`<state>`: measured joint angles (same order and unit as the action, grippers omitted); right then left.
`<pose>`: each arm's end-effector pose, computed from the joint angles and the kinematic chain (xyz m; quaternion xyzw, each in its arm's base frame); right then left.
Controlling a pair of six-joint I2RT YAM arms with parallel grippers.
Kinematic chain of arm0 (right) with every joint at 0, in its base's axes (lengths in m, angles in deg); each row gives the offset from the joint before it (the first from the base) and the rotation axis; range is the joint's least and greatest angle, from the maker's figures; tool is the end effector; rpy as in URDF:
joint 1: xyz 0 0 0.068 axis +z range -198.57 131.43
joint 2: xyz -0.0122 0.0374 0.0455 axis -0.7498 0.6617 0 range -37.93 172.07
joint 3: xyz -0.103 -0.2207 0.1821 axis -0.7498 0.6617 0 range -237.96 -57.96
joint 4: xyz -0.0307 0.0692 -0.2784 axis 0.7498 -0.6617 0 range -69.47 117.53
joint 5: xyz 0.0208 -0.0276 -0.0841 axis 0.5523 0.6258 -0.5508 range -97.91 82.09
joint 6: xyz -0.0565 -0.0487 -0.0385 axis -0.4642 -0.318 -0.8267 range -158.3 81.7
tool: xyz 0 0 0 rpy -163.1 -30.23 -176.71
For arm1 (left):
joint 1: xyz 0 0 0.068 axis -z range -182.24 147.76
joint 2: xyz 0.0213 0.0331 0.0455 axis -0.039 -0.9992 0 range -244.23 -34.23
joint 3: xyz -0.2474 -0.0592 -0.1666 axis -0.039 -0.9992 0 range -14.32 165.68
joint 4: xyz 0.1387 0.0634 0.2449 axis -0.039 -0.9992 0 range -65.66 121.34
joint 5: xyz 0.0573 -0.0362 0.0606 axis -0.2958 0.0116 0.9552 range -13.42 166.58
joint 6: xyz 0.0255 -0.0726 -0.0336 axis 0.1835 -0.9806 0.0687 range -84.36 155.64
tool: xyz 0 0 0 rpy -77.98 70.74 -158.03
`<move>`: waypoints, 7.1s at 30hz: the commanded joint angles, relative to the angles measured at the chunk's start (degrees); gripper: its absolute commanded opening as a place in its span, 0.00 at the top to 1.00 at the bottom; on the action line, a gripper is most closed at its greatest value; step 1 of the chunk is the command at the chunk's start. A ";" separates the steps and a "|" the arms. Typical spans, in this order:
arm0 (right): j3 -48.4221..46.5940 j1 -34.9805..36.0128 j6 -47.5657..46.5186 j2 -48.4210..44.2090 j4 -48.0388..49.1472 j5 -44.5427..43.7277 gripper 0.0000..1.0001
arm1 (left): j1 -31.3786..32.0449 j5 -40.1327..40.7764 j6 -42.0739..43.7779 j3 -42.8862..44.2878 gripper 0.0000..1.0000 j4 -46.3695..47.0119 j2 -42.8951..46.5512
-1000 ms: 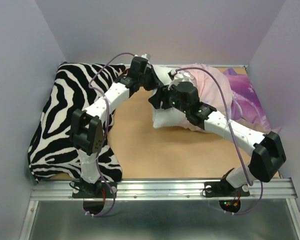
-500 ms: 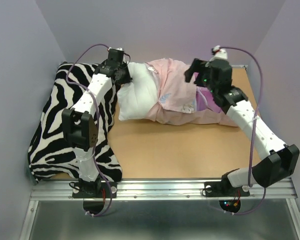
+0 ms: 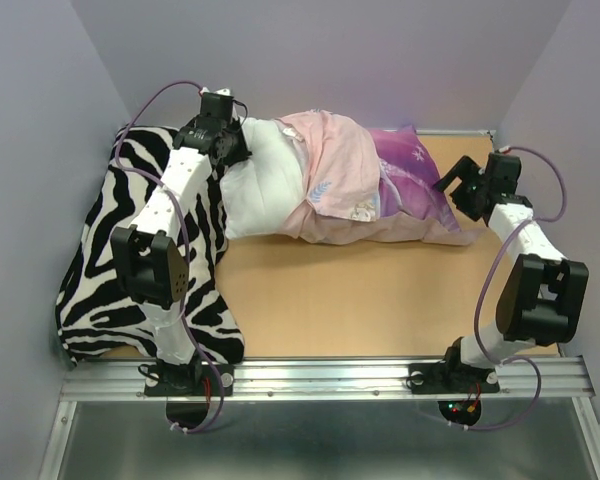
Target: Remove the pillowcase from the pillow
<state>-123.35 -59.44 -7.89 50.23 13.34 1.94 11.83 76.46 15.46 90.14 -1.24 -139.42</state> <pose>0.3983 -0.0636 0.2709 0.2784 0.8478 0.1513 0.4253 0.4805 -0.1206 0.3750 -0.0465 0.8788 -0.1407 0.4535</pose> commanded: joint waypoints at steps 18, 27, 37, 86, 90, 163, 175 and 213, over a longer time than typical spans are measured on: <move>20.12 -2.56 9.57 -8.71 16.49 7.12 0.99 | -5.27 -4.45 -1.17 16.99 1.00 0.68 0.24; 16.87 -11.44 13.17 -10.02 9.90 1.68 1.00 | -12.21 -8.23 -3.01 22.09 1.00 0.85 4.63; 14.06 -22.95 16.17 -8.97 8.04 2.63 1.00 | -29.17 -18.85 -9.17 26.75 1.00 3.83 10.35; -0.63 57.18 8.51 -14.42 10.49 -23.37 0.26 | 2.01 9.35 -18.31 -3.48 1.00 19.22 28.02; 4.46 63.25 10.98 -13.10 20.31 -31.61 0.26 | 4.48 11.10 -18.57 -2.60 1.00 19.22 28.02; 26.10 67.74 9.58 -0.62 82.22 -43.68 0.19 | 13.27 8.91 -21.56 -1.81 1.00 21.24 27.49; 25.83 66.69 6.59 -0.62 82.22 -45.97 0.78 | 13.27 7.50 -21.83 -2.60 1.00 21.59 28.02; 40.35 56.77 21.95 13.97 72.15 -45.88 0.99 | 16.70 9.96 -21.74 10.14 1.00 17.29 27.23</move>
<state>-84.51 2.11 10.10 65.42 95.30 -44.18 28.53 85.60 -4.96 94.14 1.51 -116.93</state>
